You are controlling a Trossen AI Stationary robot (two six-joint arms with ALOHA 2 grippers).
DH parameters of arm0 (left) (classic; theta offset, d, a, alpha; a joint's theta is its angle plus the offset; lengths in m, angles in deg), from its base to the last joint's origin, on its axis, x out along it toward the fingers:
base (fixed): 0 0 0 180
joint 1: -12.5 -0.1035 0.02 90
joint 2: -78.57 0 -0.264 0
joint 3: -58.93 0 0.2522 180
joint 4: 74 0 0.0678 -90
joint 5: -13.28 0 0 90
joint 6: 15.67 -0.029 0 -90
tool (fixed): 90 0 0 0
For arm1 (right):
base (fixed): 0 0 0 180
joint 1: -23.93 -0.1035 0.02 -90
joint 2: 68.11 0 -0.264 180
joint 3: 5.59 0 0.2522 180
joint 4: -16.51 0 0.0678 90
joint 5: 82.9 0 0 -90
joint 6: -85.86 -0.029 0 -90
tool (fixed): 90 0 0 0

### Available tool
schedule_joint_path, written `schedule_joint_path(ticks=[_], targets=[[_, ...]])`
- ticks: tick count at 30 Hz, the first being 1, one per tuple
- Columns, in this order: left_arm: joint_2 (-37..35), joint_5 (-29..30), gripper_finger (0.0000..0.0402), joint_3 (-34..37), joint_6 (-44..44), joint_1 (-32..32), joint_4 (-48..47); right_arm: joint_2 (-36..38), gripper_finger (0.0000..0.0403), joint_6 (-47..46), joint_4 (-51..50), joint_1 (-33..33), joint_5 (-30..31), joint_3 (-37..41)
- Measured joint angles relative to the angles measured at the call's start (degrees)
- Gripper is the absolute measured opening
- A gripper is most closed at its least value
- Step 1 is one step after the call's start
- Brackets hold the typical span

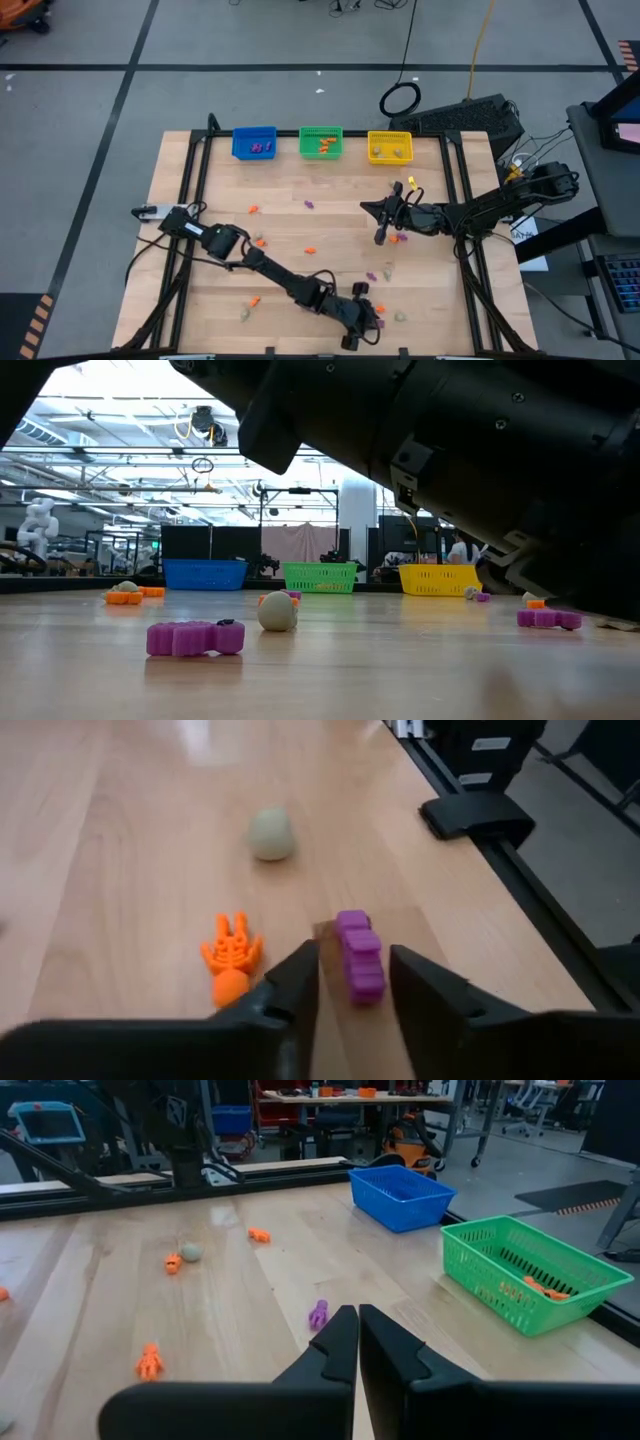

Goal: Sort Halloween decoration
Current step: Put the purple skeleton toy into the blue basket

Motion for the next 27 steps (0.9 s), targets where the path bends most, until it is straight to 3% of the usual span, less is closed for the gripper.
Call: schedule_joint_path(ticks=[6,13,19,23,27], targets=[[0.0,-3.7,0.0015,0.0,-4.4,0.0,-0.3,0.0,0.0000,0.2,0.0,0.0,0.0,0.0],[-3.4,-4.1,0.0005,0.0,-6.4,-0.8,-7.4,0.0,0.0000,0.2,-0.4,0.0,0.0,0.0],[-9.1,2.1,0.0001,1.5,-7.4,-0.4,-18.8,0.0,0.0000,0.4,-0.4,0.0,0.0,0.0],[-14.1,5.0,0.0002,7.2,-5.1,-0.3,-21.4,0.0,0.0000,0.7,-0.5,0.0,0.0,0.0],[-21.9,8.1,0.0002,17.4,-1.6,-1.4,-21.2,0.0,0.0000,0.7,-0.9,0.0,0.0,0.0]])
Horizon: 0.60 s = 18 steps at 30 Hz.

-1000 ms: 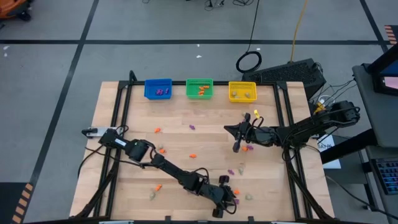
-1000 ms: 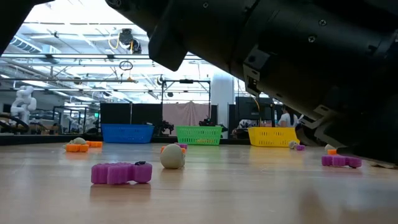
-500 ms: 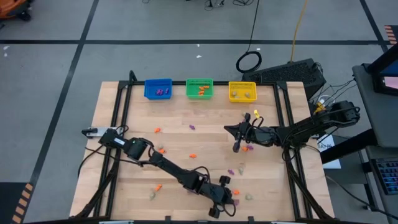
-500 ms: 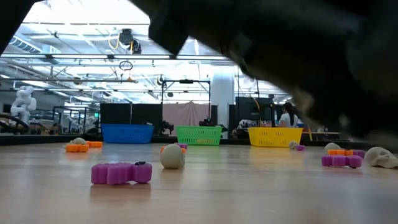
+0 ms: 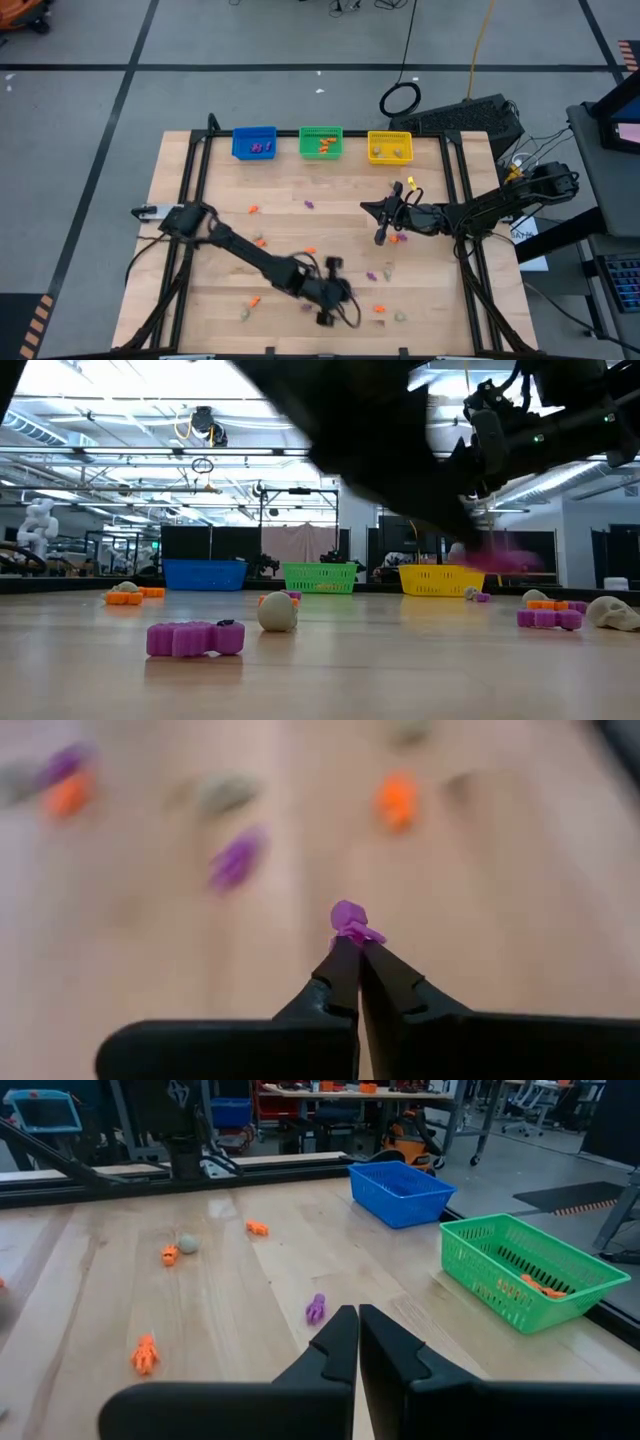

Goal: Sort Halloween decoration
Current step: Put the purple skeleton toy into the blue basket

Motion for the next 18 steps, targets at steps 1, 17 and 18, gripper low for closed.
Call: schedule_joint_path(ticks=[1,17,18], targets=[[-2.3,1.3,0.0002,3.0,1.0,-0.3,0.0,0.0,0.0000,0.0,0.0,0.0,0.0,0.0],[-39.4,9.1,0.0001,35.4,14.3,-16.5,-19.8,0.0,0.0000,-0.7,0.8,2.5,0.2,0.0],[-40.6,9.0,0.0001,35.5,14.4,-18.7,-22.7,0.0,0.0000,-1.0,0.8,2.9,0.2,0.0]])
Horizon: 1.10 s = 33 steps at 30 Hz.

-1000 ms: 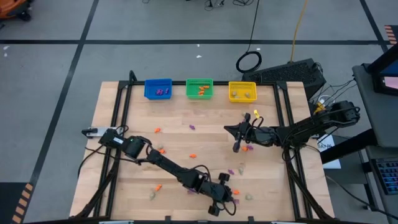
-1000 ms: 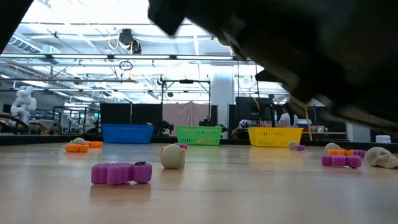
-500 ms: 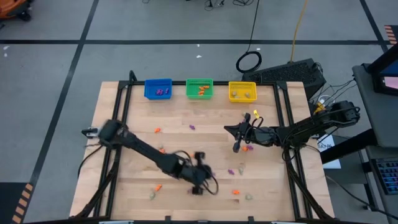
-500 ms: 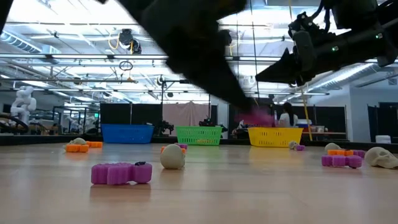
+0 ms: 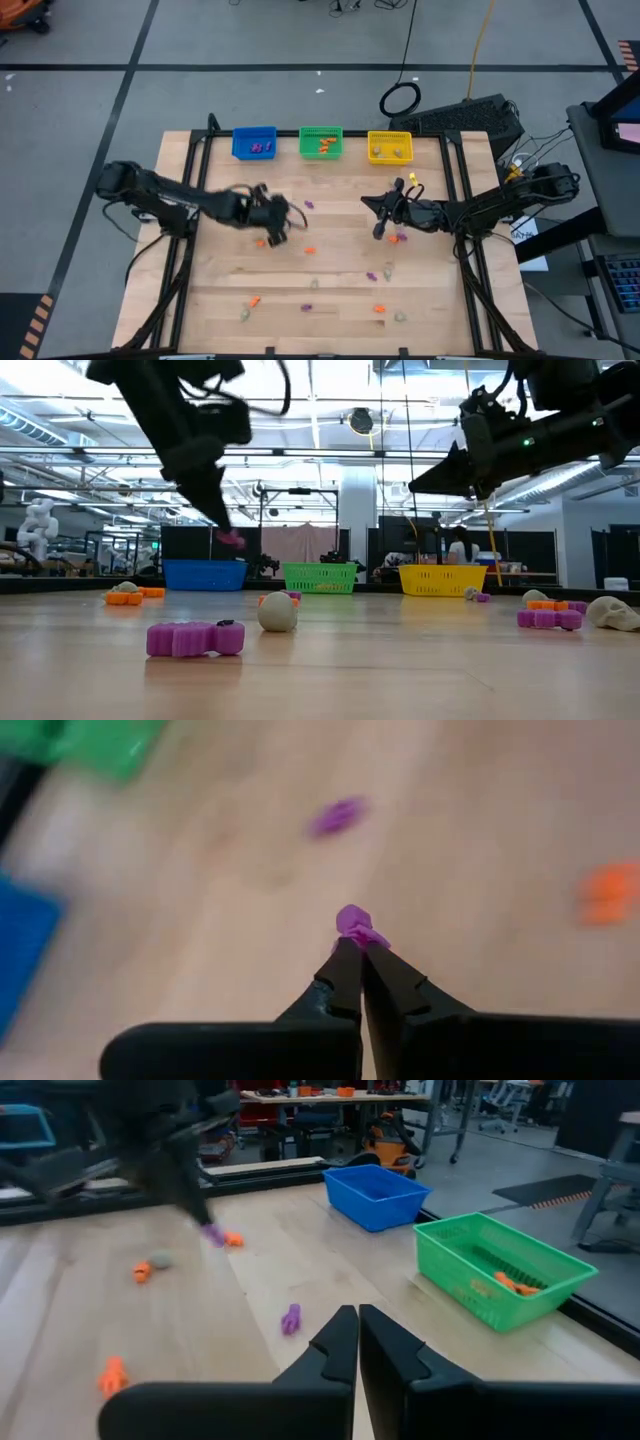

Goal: Sort Halloween decoration
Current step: Put the purple skeleton toy into the blue basket

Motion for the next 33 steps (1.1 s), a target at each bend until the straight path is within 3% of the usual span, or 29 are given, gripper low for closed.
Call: schedule_joint_path(ticks=[4,9,18,24,33], targets=[[-2.7,-1.8,0.0001,0.0,-6.2,-10.7,-6.0,0.0,0.0000,-1.1,-1.8,1.3,-0.1,0.0],[-3.0,-10.7,0.0000,-0.9,-16.8,-27.0,-7.4,0.0,0.0000,-1.2,-3.1,2.0,-0.2,0.0],[0.1,-17.0,0.0000,-9.5,-29.4,-49.3,-8.4,0.0,0.0000,-1.1,-3.4,2.0,-0.2,0.0],[9.1,-17.6,0.0000,-16.4,-32.7,-57.5,-12.0,0.0,0.0000,-1.0,-3.4,2.0,-0.2,0.0],[21.3,-18.0,0.0000,-20.0,-35.4,-61.5,-10.8,0.0,0.0000,-0.6,-3.4,2.0,-0.2,0.0]])
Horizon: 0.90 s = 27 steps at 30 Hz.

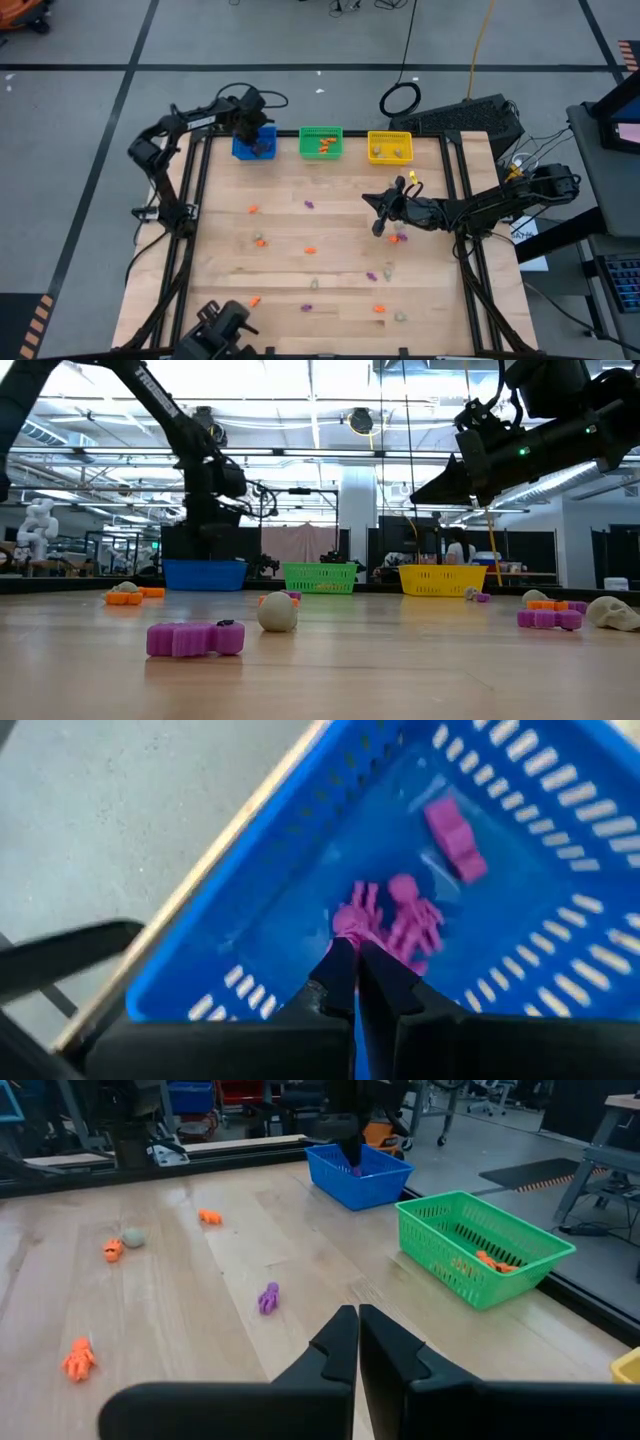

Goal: Sort Halloween decoration
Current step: Put the purple skeleton toy into the blue basket, then put the grey skull toy into the yellow basket

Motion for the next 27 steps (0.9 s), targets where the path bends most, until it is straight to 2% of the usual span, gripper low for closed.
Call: schedule_joint_path(ticks=[15,27], targets=[[2.5,-2.1,0.0006,-0.1,0.1,-1.4,3.4,0.0,0.0000,-0.8,0.0,0.0,0.0,0.0],[1.0,-2.1,0.0134,-0.1,1.4,-1.4,4.0,0.0,0.0000,-1.5,0.1,0.0,0.0,0.0]])
